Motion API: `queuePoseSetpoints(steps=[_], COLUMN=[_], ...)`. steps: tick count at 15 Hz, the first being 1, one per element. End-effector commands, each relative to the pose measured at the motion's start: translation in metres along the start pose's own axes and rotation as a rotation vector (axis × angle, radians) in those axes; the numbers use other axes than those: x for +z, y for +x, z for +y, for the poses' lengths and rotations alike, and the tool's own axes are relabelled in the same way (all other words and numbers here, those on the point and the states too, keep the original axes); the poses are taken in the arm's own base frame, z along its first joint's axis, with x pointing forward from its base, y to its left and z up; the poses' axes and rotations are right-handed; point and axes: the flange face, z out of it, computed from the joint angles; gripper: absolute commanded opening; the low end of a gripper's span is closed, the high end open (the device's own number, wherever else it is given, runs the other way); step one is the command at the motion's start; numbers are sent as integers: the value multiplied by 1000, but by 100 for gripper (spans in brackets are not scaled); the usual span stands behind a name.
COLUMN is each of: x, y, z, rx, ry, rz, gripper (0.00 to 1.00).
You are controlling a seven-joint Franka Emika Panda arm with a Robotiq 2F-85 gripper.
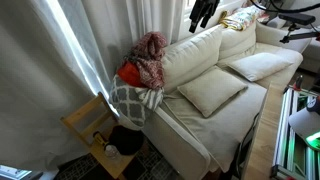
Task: Spread the red cloth along the backrest of the couch
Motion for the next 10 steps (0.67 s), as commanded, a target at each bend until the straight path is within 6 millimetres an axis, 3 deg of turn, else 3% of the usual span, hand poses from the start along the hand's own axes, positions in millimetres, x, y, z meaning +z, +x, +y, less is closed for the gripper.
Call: queuePoseSetpoints(steps=[1, 7, 10], x=[-1, -1, 1], y=[0, 0, 43], z=[0, 0, 36], rx=[0, 0, 134], ry=[0, 0, 72], rz=[-1, -1, 7], gripper=[100, 100, 100])
